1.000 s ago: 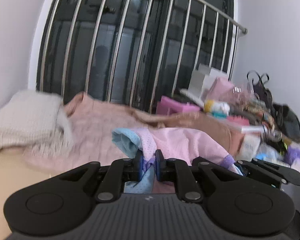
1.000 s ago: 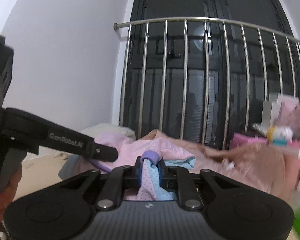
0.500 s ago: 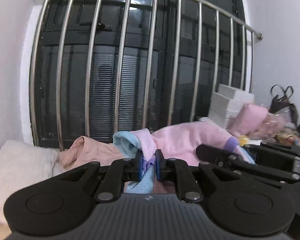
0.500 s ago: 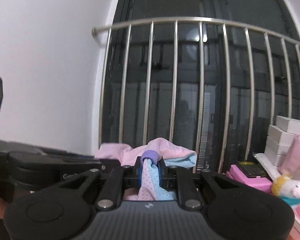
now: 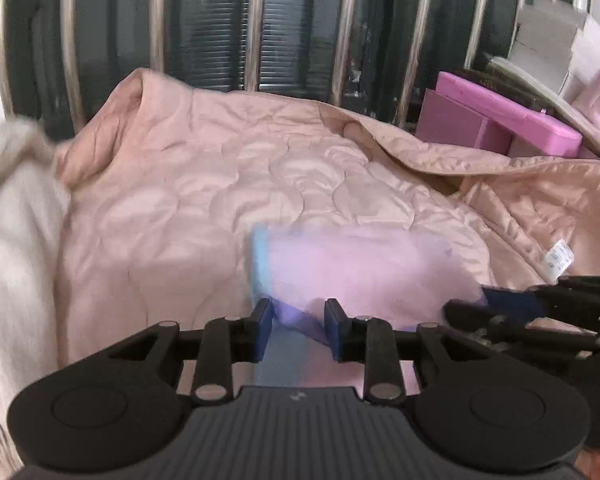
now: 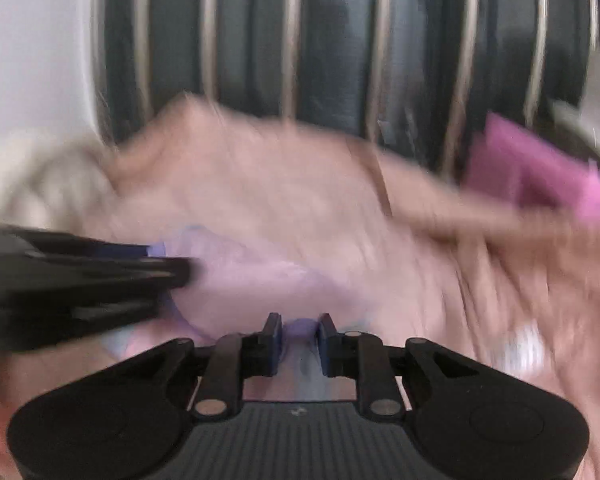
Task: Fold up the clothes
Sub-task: 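Grasp the folded bundle with both grippers and lift it onto the pink jacket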
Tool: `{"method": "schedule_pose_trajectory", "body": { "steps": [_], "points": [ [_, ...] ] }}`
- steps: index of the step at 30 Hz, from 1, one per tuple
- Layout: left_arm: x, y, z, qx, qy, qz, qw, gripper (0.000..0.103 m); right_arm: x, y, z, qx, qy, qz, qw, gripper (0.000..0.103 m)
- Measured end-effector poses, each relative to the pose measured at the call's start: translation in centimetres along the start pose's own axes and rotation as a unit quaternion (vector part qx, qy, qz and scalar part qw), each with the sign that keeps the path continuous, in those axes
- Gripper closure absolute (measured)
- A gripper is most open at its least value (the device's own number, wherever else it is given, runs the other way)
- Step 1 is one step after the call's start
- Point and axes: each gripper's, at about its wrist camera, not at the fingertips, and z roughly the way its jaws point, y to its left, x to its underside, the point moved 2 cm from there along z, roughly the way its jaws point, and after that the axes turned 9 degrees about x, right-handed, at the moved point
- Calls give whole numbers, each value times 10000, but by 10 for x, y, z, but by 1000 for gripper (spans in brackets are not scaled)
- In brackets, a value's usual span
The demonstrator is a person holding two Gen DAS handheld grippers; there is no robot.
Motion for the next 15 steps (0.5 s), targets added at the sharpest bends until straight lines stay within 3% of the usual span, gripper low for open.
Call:
{"method": "schedule_pose_trajectory", "body": {
  "steps": [1, 3, 5, 7, 8, 11, 15],
  "points": [
    [0, 8, -8, -1, -215, -264, 9994, 60, 3, -6, -5, -33, -83, 53, 9999, 80],
    [1, 23, -23, -4, -645, -790, 9948, 55, -2, -19, -20, -90, -366, 368, 9986, 70],
    [6, 19, -14, 19, -344, -694, 9970, 56, -10, -27, -21, -129, -448, 619, 9970, 71],
    [13, 15, -4, 43, -18, -576, 9983, 68, -10, -25, -6, -150, -168, 616, 9978, 72],
    [18, 7, 1, -27, 111, -366, 9993, 69, -5, -21, 1, -93, -6, 555, 9984, 78],
    [25, -4, -15, -172, -77, -57, 9998, 67, 11, -15, 7, 88, 215, 474, 9986, 80],
    [24, -9, -64, -467, -390, -40, 9981, 56, 6, -23, -48, 160, -273, 656, 9973, 77]
  ]
}}
